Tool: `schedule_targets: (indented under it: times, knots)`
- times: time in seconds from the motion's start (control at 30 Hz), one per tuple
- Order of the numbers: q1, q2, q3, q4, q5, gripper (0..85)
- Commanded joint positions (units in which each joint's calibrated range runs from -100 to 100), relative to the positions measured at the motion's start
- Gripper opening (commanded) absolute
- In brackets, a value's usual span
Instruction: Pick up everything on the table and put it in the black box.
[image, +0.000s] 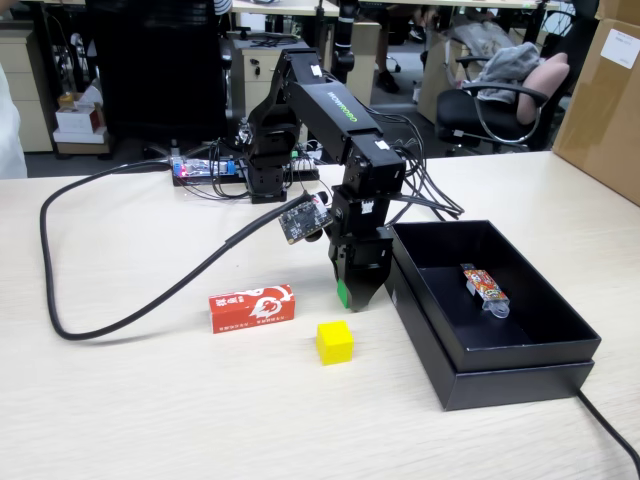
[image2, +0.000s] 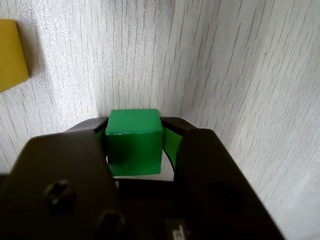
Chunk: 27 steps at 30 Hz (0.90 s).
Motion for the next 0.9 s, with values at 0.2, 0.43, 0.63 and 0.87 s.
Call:
schedule_targets:
  times: [0.2,0.43,0.63,0.87]
  knots:
    - [0.34,-36.78,-0.51,-1.82,-1.51,2.3]
    - [6.35,-38.50,9.47,-1.82,-1.47,2.3]
    - [9.04,-23.70,17.72,-1.82,-1.42,2.3]
    - [10.06,-13.94,19.71,-1.82,-1.42,2.4]
